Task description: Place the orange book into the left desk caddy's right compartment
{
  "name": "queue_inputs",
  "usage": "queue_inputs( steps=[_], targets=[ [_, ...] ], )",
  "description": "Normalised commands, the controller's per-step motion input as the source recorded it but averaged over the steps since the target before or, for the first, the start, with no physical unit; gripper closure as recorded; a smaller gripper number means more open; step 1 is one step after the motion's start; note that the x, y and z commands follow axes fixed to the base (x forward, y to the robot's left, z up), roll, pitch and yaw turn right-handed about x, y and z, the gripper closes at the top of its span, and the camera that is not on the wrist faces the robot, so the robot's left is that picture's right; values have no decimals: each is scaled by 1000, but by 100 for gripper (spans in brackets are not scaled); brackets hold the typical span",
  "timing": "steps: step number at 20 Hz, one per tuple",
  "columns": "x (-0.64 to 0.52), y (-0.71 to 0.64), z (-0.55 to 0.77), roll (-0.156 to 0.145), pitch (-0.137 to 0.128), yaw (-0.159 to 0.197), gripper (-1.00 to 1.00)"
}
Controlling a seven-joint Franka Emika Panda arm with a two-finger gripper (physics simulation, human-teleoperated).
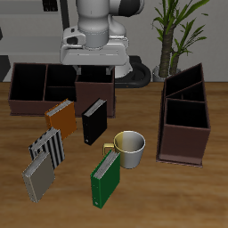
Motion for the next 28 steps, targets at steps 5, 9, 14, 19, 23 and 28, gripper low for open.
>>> queue_inputs(
  steps=[5,9,14,19,23,28],
  targets=[
    [-176,-565,-101,104,-32,17,-100],
    [-171,-556,-137,55,-27,31,-100],
    [-83,-597,-164,-54,-16,-12,-100],
    [-99,-673,-159,-141,-49,-68,-100],
    [-64,-364,-52,-99,-69,-81,-100],
    [62,72,1,-7,-59,-94,-100]
  ],
)
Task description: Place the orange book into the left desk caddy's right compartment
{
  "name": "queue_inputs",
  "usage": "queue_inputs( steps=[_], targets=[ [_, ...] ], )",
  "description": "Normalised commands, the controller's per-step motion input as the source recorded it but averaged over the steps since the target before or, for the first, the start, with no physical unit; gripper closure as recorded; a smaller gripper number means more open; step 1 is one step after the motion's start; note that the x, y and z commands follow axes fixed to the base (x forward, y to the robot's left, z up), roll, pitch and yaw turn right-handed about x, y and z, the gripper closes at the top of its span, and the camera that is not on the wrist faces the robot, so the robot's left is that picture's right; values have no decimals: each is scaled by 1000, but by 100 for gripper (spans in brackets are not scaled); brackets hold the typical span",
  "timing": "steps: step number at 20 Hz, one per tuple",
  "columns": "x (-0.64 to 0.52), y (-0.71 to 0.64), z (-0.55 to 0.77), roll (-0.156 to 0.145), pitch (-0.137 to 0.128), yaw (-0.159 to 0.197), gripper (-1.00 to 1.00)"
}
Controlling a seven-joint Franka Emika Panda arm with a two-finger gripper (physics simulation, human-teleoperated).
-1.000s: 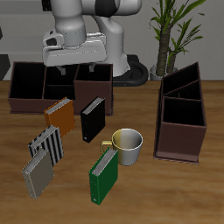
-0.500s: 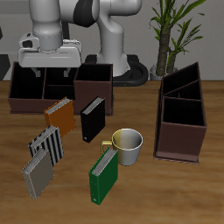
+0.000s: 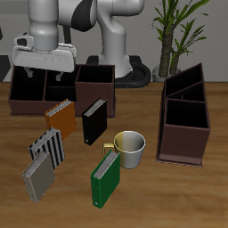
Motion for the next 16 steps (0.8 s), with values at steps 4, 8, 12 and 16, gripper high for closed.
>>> queue_inputs(
  steps=[4,8,12,16],
  targets=[
    [140,173,-32,0,-44,-104,-100],
    [240,128,-101,-7,6,-81,-100],
    [317,199,-218,-11,15,-41,-100],
    [218,113,-230,-7,2,-40,-100]
  ],
)
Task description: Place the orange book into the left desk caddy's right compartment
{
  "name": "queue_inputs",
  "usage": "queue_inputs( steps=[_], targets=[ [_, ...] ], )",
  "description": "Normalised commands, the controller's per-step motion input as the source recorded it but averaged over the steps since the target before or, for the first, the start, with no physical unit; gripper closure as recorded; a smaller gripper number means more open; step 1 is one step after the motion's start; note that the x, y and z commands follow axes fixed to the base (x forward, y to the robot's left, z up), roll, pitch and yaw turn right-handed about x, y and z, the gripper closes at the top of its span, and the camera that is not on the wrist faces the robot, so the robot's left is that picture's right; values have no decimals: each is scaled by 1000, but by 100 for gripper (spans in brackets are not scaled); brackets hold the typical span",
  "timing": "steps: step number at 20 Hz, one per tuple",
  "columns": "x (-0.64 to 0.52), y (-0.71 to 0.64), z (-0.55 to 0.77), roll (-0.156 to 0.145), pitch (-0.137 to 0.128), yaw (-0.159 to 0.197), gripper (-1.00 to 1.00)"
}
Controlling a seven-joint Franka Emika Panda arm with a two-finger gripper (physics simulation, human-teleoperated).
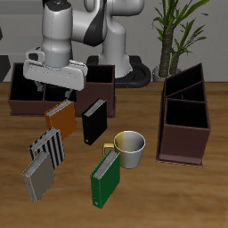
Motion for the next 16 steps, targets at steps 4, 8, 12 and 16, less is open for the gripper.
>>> queue_inputs(
  steps=[4,8,12,16],
  targets=[
    [105,-77,-240,-21,16,-31,-100],
    [19,-72,-261,-24,25,-20,-100],
    [18,21,-332,-9,45,-25,-100],
    [141,139,-647,18,97,2,-100]
  ],
)
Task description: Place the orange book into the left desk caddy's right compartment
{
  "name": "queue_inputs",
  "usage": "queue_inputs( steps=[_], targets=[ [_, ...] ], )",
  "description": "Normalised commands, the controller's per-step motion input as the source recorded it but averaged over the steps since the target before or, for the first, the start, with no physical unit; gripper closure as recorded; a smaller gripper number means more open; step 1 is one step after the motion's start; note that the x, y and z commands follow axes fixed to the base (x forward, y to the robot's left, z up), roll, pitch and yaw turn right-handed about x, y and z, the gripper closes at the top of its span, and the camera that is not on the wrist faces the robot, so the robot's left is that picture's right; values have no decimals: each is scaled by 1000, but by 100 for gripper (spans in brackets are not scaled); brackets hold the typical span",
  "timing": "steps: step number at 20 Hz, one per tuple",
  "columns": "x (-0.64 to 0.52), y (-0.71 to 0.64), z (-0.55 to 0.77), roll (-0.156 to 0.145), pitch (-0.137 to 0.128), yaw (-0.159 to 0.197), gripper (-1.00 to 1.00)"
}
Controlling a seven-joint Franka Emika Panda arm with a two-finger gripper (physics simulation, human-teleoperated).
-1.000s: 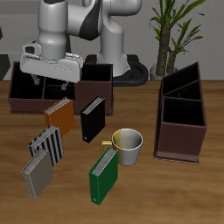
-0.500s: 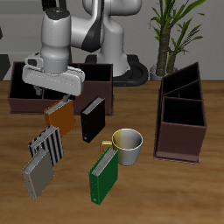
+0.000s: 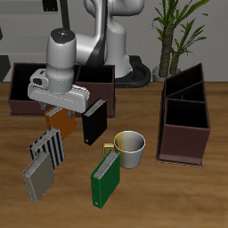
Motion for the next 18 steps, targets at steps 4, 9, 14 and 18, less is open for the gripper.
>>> queue_inputs(
  steps=[4,9,14,18],
  targets=[
    [53,82,-345,13,42,-11,100],
    [1,15,-104,-13,29,10,100],
    [-89,53,331,9,-22,-3,100],
    [-81,-45,385,-21,-3,0,100]
  ],
)
